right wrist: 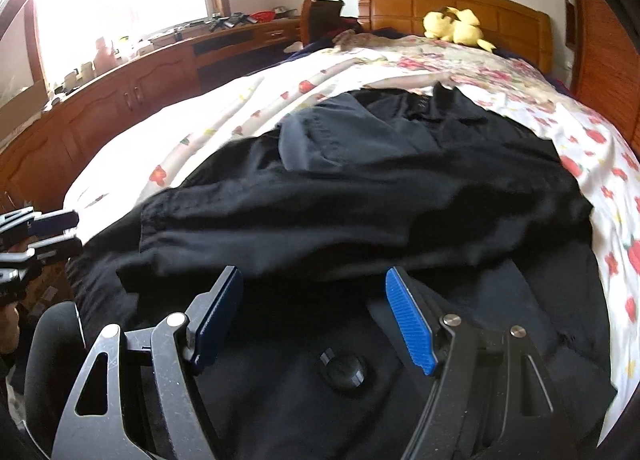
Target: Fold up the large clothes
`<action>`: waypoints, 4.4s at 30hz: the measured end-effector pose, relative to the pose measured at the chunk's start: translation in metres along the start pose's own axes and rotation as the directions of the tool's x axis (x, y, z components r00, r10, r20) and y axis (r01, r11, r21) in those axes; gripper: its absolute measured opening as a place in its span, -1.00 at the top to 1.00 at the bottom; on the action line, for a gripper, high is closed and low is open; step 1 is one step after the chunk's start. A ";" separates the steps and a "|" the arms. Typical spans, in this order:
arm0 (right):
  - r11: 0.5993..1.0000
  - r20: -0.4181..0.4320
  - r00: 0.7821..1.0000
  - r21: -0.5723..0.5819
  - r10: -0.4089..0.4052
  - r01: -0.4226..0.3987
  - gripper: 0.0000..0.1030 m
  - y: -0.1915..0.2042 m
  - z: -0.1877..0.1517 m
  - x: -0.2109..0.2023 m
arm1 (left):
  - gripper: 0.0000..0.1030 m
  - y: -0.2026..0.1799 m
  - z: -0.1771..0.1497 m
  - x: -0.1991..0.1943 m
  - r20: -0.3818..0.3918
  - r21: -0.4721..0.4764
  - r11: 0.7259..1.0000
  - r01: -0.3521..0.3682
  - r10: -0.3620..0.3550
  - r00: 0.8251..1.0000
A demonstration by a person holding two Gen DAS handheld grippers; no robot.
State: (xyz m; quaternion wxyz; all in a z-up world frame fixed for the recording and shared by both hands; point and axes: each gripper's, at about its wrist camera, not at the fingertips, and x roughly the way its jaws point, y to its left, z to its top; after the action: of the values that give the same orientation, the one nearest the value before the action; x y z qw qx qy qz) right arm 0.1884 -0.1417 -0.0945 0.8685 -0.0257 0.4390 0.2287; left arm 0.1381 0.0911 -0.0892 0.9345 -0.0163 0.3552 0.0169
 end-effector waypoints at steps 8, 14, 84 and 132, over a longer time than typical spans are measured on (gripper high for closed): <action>0.995 -0.029 0.995 -0.021 0.101 -0.101 -0.45 0.035 0.018 0.031 | 0.04 0.017 -0.004 0.004 -0.012 -0.015 1.000 -0.005 0.005 1.000; 0.990 -0.150 0.985 -0.104 0.080 -0.096 -0.45 0.055 0.002 0.062 | 0.01 0.019 -0.005 0.006 -0.019 -0.026 1.000 -0.005 0.005 1.000; 0.967 -0.142 0.989 0.240 -0.051 0.085 -0.17 -0.116 -0.138 -0.139 | 0.34 0.032 -0.026 0.025 -0.083 -0.121 0.992 0.047 -0.057 0.995; 0.994 0.268 0.958 0.069 -0.101 0.085 0.80 -0.039 -0.072 -0.348 | 0.94 0.026 0.019 -0.239 0.376 -0.040 0.986 0.164 -0.137 0.916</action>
State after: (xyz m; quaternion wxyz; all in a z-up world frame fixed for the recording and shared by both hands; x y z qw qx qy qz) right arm -0.0266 -0.3244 0.1249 0.9305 0.0099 0.3207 0.1765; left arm -0.0286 0.1129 0.0835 0.9821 -0.0730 0.1687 -0.0398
